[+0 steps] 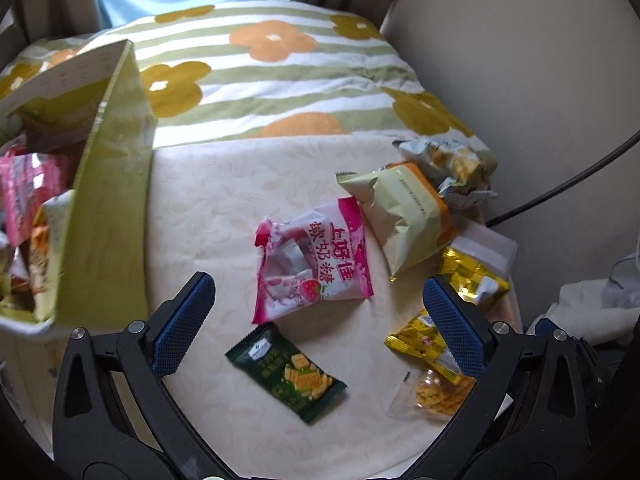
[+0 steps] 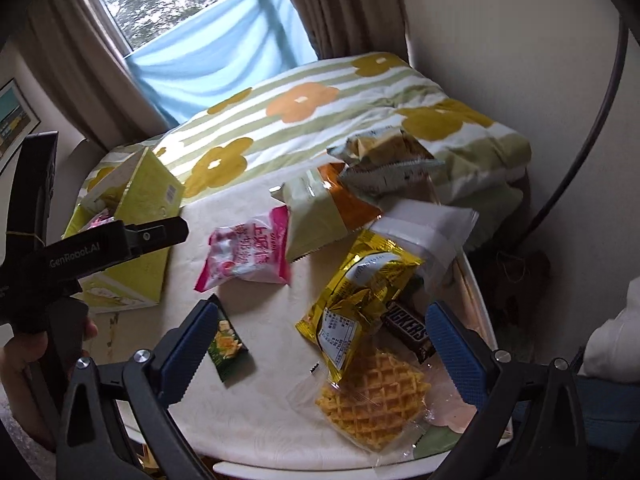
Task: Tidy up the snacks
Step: 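Move the left tool to the pink strawberry candy bag and grasp it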
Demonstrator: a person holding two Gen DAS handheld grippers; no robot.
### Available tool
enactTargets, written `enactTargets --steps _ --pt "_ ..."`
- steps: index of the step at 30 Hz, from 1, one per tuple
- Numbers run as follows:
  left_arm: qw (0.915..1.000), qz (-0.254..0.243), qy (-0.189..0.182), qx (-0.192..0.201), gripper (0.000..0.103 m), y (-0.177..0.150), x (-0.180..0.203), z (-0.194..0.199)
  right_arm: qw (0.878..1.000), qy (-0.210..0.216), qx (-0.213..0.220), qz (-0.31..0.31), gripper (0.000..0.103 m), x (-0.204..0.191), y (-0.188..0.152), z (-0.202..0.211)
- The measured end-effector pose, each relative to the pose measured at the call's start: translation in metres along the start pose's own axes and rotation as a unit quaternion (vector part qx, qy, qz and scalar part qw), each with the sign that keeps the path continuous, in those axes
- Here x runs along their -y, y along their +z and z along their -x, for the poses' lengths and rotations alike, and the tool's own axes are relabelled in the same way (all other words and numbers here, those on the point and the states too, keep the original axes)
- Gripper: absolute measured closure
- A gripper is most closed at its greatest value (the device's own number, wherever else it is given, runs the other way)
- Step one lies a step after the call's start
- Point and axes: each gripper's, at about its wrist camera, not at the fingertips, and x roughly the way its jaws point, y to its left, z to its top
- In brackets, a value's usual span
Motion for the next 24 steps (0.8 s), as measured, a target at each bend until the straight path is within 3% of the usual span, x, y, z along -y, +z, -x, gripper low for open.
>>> enactTargets --steps 6,11,19,24 --pt "0.9988 -0.025 0.001 -0.042 0.0 0.011 0.001 -0.054 0.998 -0.009 -0.015 -0.055 0.001 0.012 -0.004 -0.032" --pt "0.9969 -0.039 0.005 -0.069 0.0 0.015 0.0 -0.088 0.995 -0.018 -0.028 -0.095 0.01 0.017 -0.002 -0.057" --pt "0.9945 -0.047 0.005 -0.094 0.0 0.016 -0.002 -0.118 0.993 -0.029 -0.032 -0.108 0.016 0.014 0.001 -0.077" --pt "0.994 -0.065 0.014 -0.087 0.002 0.018 0.003 -0.121 0.992 -0.036 -0.039 -0.115 0.024 0.016 0.001 -0.086"
